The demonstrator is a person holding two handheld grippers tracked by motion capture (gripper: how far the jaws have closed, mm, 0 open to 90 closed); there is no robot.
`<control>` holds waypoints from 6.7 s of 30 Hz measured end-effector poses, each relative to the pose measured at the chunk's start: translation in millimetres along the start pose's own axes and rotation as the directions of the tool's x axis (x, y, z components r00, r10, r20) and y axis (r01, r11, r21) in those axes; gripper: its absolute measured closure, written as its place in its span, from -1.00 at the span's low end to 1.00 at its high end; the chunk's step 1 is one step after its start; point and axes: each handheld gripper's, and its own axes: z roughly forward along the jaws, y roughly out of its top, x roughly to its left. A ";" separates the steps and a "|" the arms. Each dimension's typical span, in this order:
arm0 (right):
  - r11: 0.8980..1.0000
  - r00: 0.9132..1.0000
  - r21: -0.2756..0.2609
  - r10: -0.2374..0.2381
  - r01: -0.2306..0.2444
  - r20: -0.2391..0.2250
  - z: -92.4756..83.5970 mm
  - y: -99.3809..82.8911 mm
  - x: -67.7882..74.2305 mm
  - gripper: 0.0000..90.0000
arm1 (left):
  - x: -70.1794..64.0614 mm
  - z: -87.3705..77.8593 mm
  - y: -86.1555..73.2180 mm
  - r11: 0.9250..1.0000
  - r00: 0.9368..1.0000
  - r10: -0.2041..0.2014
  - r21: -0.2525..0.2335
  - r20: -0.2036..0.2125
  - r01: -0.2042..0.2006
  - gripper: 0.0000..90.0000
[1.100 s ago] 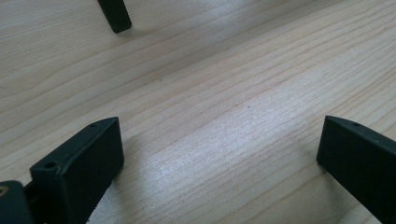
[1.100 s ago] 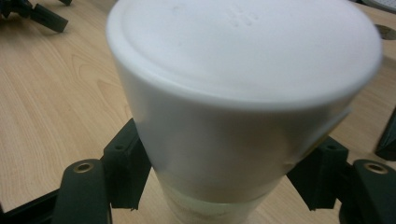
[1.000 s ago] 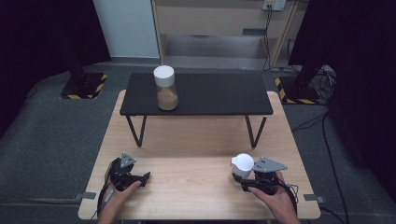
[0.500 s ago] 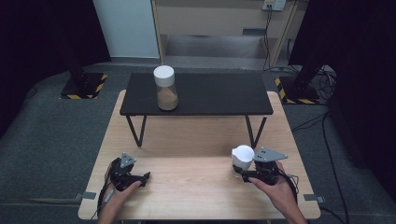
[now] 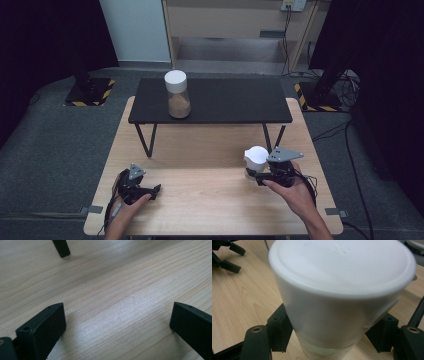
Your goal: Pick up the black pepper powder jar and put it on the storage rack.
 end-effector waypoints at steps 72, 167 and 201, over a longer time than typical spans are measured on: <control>0.993 0.992 -0.060 -0.103 0.099 -0.075 -50.8 157.7 -2.4 -0.30 | 0.1 0.0 0.2 1.000 1.000 0.000 0.001 0.000 0.000 -1.00; 0.998 1.000 -0.058 -0.003 0.004 0.018 13.3 186.3 -62.6 -0.32 | 0.6 0.2 0.3 1.000 1.000 0.002 0.001 0.003 -0.002 -1.00; 0.996 0.998 -0.089 -0.023 0.028 0.057 -12.6 175.5 -53.6 -0.88 | 0.6 0.2 0.3 1.000 1.000 0.002 0.001 0.003 -0.002 -1.00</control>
